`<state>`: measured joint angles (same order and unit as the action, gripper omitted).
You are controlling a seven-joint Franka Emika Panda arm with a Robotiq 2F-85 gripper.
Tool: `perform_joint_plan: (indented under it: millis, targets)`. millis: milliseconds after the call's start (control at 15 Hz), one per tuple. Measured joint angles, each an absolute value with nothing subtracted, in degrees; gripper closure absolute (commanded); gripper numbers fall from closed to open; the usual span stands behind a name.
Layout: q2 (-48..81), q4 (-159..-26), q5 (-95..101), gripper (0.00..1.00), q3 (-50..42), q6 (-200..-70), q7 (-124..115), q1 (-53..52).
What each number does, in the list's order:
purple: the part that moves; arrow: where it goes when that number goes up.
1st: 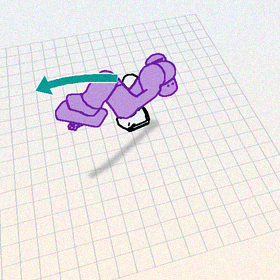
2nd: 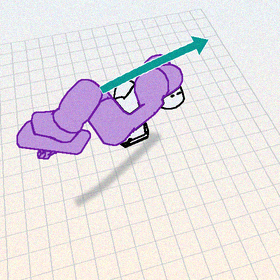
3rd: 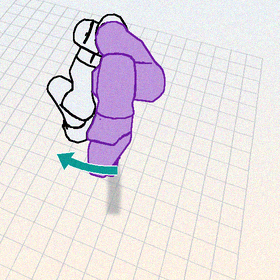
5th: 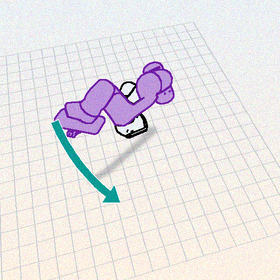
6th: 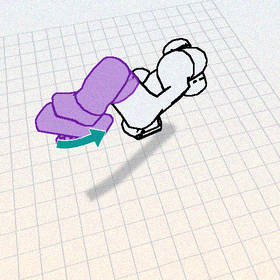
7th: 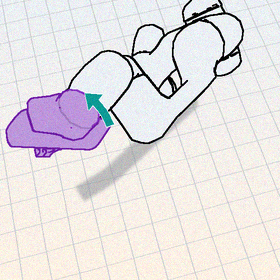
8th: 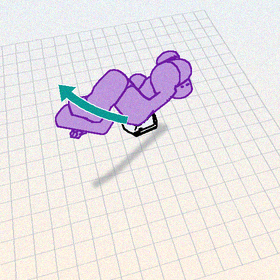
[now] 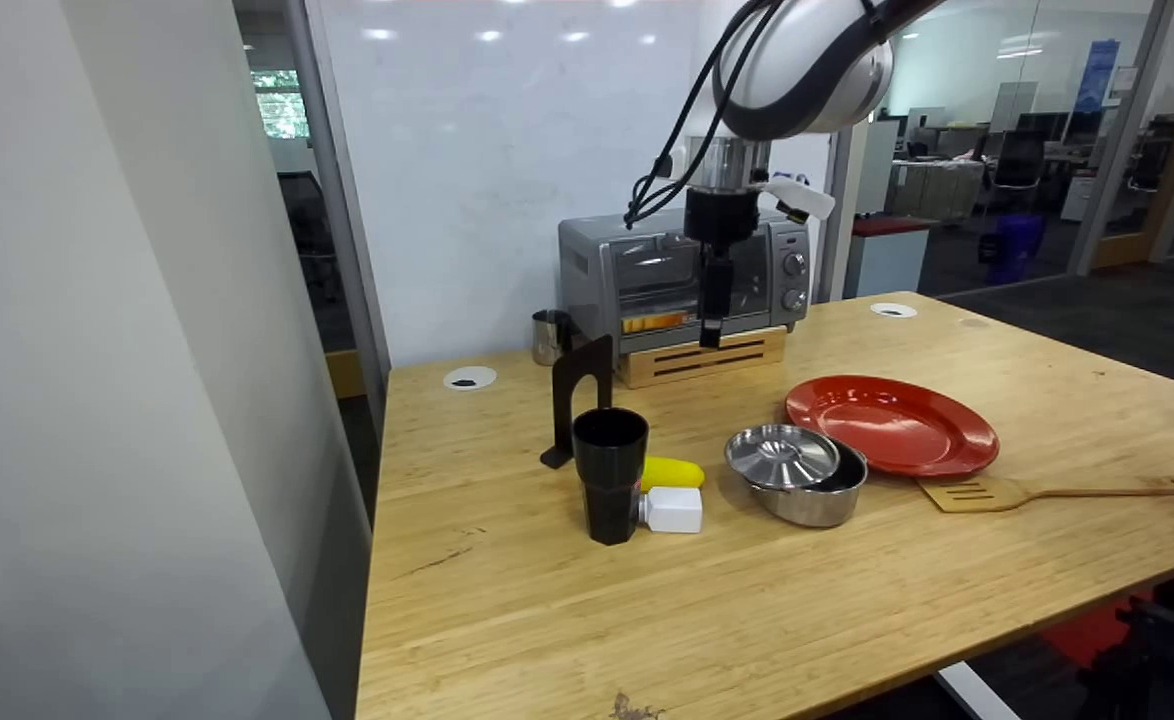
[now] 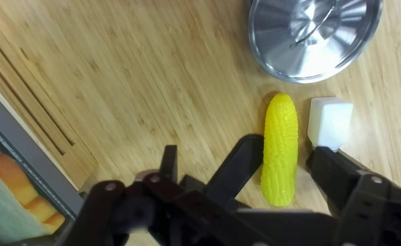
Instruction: Put the corn on the red plate
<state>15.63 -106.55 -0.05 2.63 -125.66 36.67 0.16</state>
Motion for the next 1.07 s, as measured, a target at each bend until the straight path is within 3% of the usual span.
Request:
perform_joint_plan:
  millis: [1067]
  targets:
    - [27.2, -110.6, 7.2, 0.0, 7.4, -143.7, 33.6, -3.5]
